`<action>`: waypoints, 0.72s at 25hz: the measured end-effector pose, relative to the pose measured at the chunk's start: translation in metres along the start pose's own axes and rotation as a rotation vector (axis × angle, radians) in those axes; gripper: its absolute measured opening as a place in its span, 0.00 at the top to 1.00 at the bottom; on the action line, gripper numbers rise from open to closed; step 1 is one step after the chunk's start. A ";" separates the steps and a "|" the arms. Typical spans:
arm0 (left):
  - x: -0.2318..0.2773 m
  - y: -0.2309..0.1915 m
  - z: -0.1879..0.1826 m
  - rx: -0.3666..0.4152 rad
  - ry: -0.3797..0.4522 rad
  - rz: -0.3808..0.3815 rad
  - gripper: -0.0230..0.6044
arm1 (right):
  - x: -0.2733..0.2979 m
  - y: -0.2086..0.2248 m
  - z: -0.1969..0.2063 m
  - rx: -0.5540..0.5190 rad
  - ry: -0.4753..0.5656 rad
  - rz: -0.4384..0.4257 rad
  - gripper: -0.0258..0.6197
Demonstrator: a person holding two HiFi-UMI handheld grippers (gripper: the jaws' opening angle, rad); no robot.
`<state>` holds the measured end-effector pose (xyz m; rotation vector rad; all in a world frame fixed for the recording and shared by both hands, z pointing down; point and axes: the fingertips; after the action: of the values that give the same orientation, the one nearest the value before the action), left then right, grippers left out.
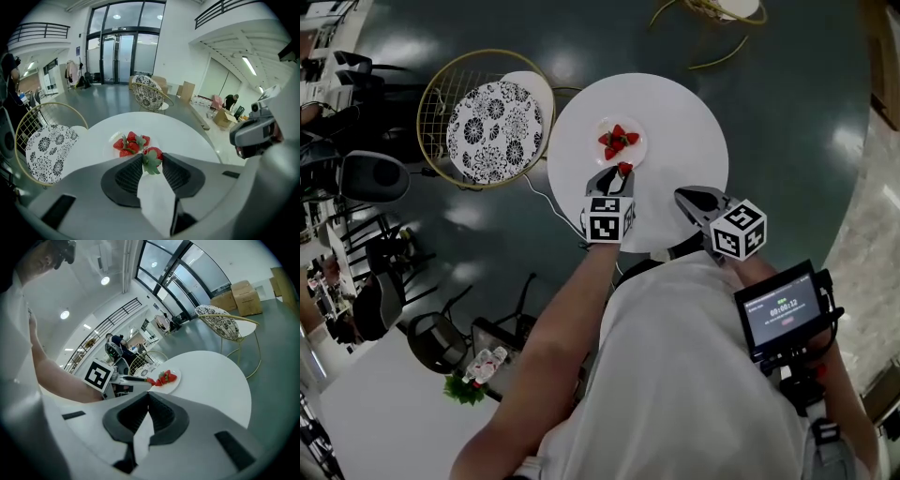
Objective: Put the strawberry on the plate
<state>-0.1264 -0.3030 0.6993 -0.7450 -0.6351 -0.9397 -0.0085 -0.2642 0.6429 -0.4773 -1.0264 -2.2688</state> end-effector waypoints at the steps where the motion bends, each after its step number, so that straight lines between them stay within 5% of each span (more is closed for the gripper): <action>1: 0.002 -0.001 0.001 -0.007 -0.006 0.000 0.74 | 0.000 0.001 0.001 0.002 -0.001 0.003 0.95; 18: 0.038 -0.021 0.017 -0.120 -0.105 -0.039 0.74 | -0.007 0.013 0.004 0.046 0.005 0.053 0.95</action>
<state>-0.1302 -0.3159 0.7441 -0.8959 -0.6922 -0.9855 0.0051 -0.2652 0.6487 -0.4739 -1.0494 -2.1938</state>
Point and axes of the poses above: the fingertips, and each gripper's own axes: x forward along the fingers, y to its right, z out of its underside, and after that the axes turned 11 degrees about z, right-handed
